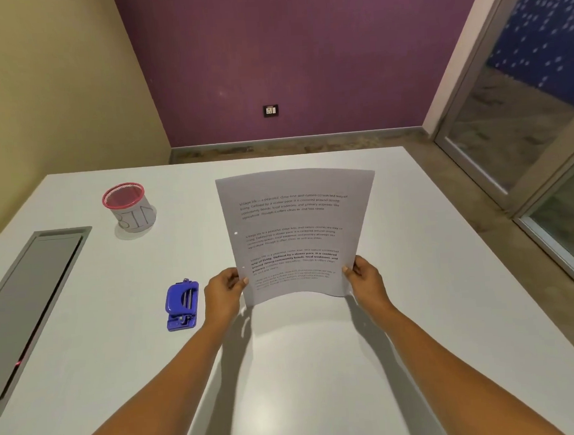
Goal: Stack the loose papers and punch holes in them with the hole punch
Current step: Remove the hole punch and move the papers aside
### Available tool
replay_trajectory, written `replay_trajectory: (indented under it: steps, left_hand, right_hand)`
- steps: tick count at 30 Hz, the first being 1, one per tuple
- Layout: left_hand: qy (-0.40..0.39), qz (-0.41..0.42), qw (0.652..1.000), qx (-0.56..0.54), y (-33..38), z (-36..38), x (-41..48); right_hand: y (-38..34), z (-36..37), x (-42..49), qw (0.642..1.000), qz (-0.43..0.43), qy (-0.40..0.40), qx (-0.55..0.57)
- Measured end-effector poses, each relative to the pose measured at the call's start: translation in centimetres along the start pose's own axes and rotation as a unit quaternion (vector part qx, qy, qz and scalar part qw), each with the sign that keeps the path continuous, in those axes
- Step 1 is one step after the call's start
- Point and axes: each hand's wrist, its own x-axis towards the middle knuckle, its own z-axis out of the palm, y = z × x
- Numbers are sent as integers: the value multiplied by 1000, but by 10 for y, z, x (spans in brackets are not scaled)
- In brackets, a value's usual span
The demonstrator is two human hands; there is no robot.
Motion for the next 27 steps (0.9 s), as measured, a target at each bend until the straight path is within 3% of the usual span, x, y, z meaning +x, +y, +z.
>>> replay_trajectory:
  steps: [3,14,27]
  left_hand:
    - [1,-17,1000,12,-6,4,0]
    - [18,-31,999,36,14,33,26]
    - [-34,-46,997,47,71,171,101]
  right_hand:
    - [10,2,0,998,19,4,-53]
    - [10,-4,37,998,16,29,-57]
    - [15,-101,157,987,24,113,-115]
